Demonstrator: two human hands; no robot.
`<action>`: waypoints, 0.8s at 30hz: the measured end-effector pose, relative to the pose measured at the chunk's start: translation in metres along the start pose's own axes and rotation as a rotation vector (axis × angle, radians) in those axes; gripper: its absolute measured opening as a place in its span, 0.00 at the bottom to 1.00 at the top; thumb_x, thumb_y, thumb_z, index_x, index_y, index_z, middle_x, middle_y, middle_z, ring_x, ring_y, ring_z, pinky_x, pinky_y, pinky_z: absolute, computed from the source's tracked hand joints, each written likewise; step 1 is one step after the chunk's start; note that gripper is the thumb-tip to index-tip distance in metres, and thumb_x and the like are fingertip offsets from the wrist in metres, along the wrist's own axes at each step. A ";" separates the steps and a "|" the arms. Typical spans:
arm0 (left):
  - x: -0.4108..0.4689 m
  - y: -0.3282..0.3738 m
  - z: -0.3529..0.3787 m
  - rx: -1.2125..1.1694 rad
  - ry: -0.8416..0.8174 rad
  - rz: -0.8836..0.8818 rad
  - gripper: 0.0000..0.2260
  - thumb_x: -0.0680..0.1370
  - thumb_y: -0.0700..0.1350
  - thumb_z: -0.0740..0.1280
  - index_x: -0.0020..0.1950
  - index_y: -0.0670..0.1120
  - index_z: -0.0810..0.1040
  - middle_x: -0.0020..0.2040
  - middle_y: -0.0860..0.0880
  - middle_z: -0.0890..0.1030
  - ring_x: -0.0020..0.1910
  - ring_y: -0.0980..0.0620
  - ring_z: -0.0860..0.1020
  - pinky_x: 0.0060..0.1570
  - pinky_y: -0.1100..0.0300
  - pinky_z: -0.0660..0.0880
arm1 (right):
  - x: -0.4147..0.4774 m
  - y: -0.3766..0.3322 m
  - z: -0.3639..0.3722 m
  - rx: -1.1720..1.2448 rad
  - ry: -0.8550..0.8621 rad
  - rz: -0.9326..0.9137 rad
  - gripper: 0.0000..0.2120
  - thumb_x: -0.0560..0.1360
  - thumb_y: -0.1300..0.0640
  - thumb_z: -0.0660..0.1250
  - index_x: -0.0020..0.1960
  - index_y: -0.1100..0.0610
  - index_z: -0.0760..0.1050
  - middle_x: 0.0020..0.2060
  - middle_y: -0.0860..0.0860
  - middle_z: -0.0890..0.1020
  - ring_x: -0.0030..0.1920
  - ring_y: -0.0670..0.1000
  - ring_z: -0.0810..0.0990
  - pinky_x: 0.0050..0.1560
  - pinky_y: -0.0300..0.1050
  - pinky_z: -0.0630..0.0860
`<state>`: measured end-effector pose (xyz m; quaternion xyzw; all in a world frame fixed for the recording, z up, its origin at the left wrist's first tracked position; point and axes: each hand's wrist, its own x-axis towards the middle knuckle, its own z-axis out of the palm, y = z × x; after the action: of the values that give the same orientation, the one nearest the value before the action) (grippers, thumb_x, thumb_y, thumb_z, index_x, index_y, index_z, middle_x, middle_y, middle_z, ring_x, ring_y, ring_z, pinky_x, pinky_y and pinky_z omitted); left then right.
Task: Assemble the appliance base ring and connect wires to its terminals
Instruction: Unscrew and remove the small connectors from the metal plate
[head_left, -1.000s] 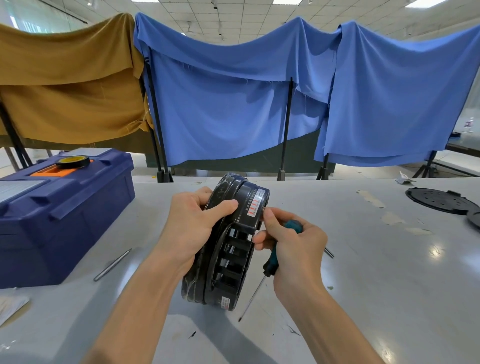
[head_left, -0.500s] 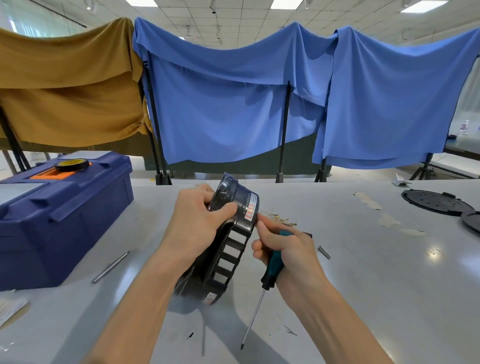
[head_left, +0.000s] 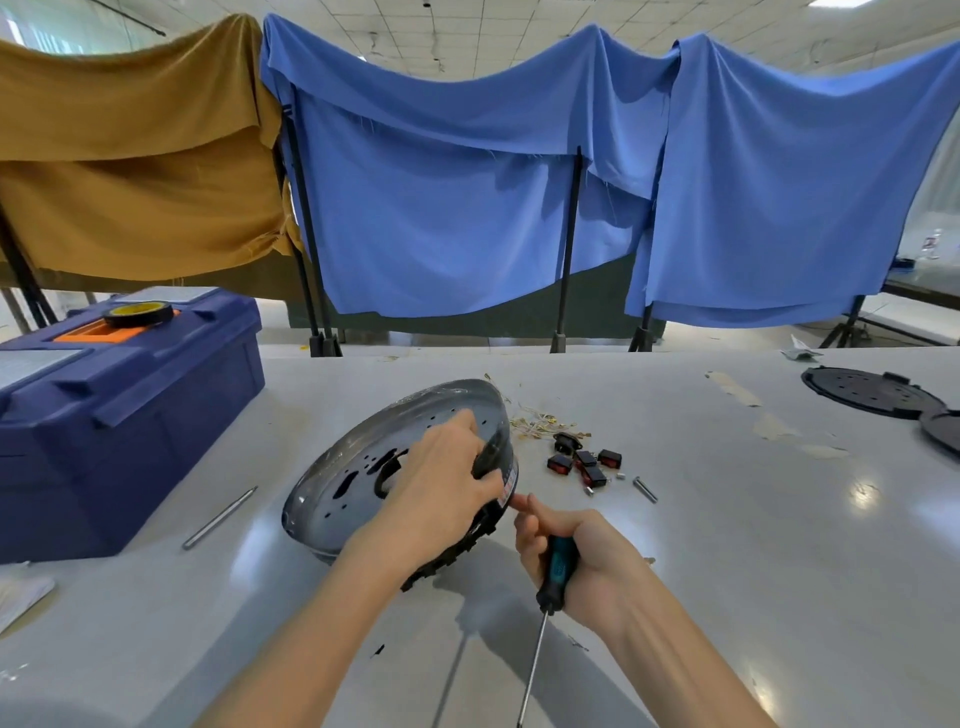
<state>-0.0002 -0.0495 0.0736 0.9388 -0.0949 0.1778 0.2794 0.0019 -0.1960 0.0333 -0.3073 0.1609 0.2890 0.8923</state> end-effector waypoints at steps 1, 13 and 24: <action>-0.001 -0.002 0.004 0.000 -0.030 -0.005 0.13 0.75 0.42 0.68 0.33 0.40 0.70 0.39 0.46 0.68 0.38 0.46 0.70 0.38 0.50 0.68 | 0.002 0.000 -0.004 0.006 0.010 0.022 0.07 0.77 0.68 0.61 0.46 0.68 0.77 0.25 0.55 0.75 0.19 0.48 0.75 0.17 0.33 0.70; -0.020 -0.012 0.033 0.127 -0.169 0.026 0.22 0.73 0.46 0.70 0.28 0.43 0.60 0.39 0.49 0.64 0.41 0.47 0.67 0.35 0.55 0.61 | 0.011 -0.001 -0.027 0.091 0.044 0.225 0.14 0.71 0.74 0.55 0.53 0.68 0.73 0.25 0.56 0.74 0.16 0.49 0.72 0.14 0.32 0.66; -0.025 -0.027 0.034 0.152 -0.269 -0.007 0.09 0.72 0.52 0.70 0.45 0.48 0.85 0.60 0.57 0.71 0.61 0.57 0.66 0.63 0.55 0.61 | 0.012 0.003 -0.027 0.137 0.016 0.265 0.07 0.67 0.74 0.59 0.36 0.65 0.71 0.27 0.55 0.70 0.16 0.50 0.69 0.14 0.31 0.63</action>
<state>-0.0064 -0.0446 0.0239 0.9729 -0.1143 0.0558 0.1931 0.0064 -0.2066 0.0056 -0.2242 0.2264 0.3902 0.8639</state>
